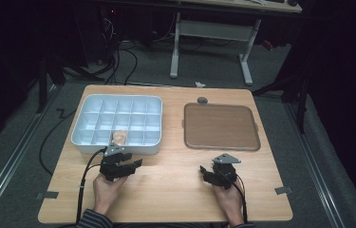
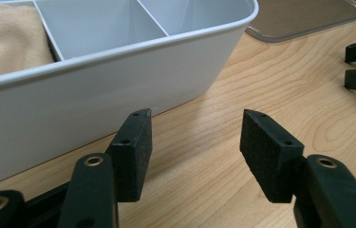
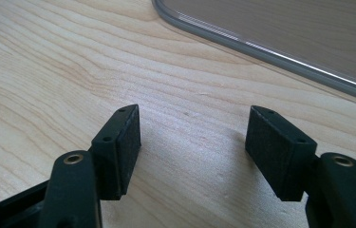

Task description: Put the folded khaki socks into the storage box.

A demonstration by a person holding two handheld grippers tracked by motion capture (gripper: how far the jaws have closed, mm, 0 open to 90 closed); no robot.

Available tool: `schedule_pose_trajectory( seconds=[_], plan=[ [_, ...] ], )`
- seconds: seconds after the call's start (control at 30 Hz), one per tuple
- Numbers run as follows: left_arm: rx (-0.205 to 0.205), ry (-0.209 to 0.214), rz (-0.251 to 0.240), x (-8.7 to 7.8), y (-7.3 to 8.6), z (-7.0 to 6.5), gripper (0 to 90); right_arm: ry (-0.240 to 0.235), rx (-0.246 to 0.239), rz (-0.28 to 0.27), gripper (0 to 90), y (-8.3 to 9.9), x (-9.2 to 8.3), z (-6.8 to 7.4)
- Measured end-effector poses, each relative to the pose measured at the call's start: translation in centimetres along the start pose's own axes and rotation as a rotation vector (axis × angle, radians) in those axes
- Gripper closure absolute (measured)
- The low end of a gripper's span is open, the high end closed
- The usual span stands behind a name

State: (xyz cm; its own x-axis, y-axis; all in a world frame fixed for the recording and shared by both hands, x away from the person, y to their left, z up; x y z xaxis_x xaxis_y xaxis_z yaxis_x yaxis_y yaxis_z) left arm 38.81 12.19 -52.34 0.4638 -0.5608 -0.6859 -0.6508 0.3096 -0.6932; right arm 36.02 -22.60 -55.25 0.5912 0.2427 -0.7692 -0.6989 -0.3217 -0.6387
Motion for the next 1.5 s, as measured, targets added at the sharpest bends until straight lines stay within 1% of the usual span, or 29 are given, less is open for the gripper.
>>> schedule_pose_trajectory(
  seconds=[0.17,0.37,0.57,0.73,0.87,0.9,1.03,1.13,1.2,1.23,1.33,1.43,1.5],
  plan=[
    [-0.008,-0.009,0.000,0.5,0.1,0.0,44.7,-0.001,0.000,0.000,36.5,0.0,0.0,0.0],
    [-0.007,-0.023,0.018,1.3,0.4,0.2,44.4,-0.001,0.000,0.000,36.5,0.0,0.0,0.0],
    [0.007,-0.038,0.018,1.7,0.5,0.1,44.3,0.000,0.000,0.000,36.5,0.0,0.0,0.0],
    [0.005,-0.047,0.017,2.0,0.7,0.0,44.2,0.000,0.000,0.000,36.5,0.0,0.0,0.0],
    [0.015,-0.059,0.025,2.2,0.8,0.0,43.9,-0.001,0.003,0.001,36.5,0.0,0.0,0.0],
    [0.011,-0.056,0.027,2.3,0.9,0.0,43.8,-0.001,0.000,0.000,36.5,0.0,0.0,0.0],
    [0.018,-0.061,0.029,2.4,0.9,-0.2,43.6,-0.001,0.000,0.000,36.5,0.0,0.0,0.0],
    [0.028,-0.070,0.042,2.6,1.0,-0.3,43.4,-0.001,0.002,0.001,36.5,0.0,0.0,0.0],
    [0.027,-0.070,0.039,2.7,1.1,-0.3,43.4,-0.001,0.002,0.001,36.5,0.0,0.0,0.0],
    [0.020,-0.068,0.037,2.7,1.2,-0.3,43.4,-0.001,0.002,0.001,36.5,0.0,0.0,0.0],
    [0.017,-0.072,0.044,2.8,1.5,-0.2,43.3,-0.001,0.001,0.002,36.5,0.0,0.0,0.0],
    [0.015,-0.070,0.033,2.8,1.6,-0.2,43.3,-0.001,0.001,0.001,36.5,0.0,0.0,0.0],
    [0.018,-0.077,0.027,2.8,1.7,-0.2,43.2,-0.001,0.001,0.001,36.5,0.0,0.0,0.0]
  ],
)
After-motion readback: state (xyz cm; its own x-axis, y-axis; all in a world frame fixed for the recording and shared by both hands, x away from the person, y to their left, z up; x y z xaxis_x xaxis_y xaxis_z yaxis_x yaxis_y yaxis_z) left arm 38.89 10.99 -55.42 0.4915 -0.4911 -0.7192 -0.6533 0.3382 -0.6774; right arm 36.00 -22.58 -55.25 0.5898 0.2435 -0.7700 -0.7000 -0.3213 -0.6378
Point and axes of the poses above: each handheld gripper's, and its own axes: x roughly forward along the jaws, y roughly out of its underside, z roughly to its left, the point moved 3 cm from there along x, roughly forward along the jaws, and after that the axes turned 7 degrees about z, right-handed, at the moved point
